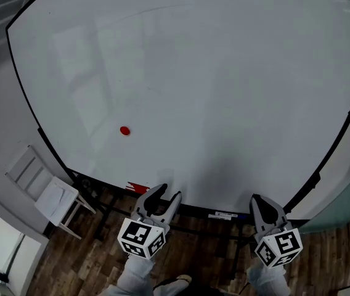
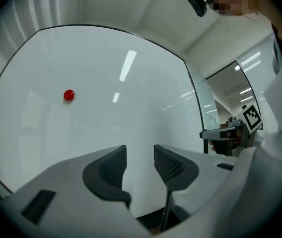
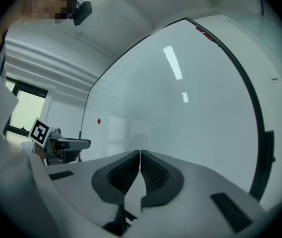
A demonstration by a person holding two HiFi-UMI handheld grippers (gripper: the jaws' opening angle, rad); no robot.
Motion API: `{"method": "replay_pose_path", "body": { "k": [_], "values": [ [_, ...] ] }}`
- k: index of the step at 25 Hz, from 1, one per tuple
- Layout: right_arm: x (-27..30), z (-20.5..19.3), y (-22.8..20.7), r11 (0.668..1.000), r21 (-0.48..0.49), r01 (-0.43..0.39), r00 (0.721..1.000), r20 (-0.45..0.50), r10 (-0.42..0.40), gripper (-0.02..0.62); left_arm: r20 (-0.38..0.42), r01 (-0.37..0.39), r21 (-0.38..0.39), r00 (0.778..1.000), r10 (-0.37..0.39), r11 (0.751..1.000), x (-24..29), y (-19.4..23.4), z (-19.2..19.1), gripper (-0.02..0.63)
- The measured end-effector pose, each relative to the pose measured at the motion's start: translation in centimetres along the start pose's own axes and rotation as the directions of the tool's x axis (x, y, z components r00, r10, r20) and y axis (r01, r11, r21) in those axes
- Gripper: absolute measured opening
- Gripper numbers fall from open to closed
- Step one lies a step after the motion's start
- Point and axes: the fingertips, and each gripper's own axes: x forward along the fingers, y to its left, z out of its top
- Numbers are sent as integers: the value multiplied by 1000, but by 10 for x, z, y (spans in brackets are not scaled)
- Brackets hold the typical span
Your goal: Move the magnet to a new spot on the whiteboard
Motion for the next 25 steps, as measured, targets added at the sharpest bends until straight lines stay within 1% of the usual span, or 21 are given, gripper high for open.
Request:
{"method": "replay_pose_path", "body": {
  "k": [6,10,12,15,17,19,23,25],
  "values": [
    [-23,-28,-14,995,27,97,995,-29,-96,29,-17,51,-60,998,-52,997,8,-27,-26,88],
    [-37,-40,-24,988,35,152,988,-45,-150,29,-30,83,-83,996,-86,993,16,-43,-36,45],
    [-44,-43,-28,983,37,178,983,-47,-176,29,-42,104,-81,993,-108,991,20,-53,-41,28],
    [-54,-48,-32,976,38,215,976,-52,-213,29,-67,137,-67,988,-142,988,26,-67,-50,14],
    [-62,-54,-35,971,45,235,971,-56,-233,29,-84,163,-73,982,-169,984,29,-78,-57,9],
    [-71,-61,-38,964,55,259,965,-66,-255,29,-102,190,-81,975,-198,978,33,-89,-66,9],
    [-86,-74,-44,951,75,301,951,-94,-294,29,-150,228,-53,961,-234,972,40,-109,-84,9],
    [-90,-77,-47,945,84,316,946,-100,-307,29,-157,246,-59,955,-252,968,42,-116,-88,9]
  ]
}}
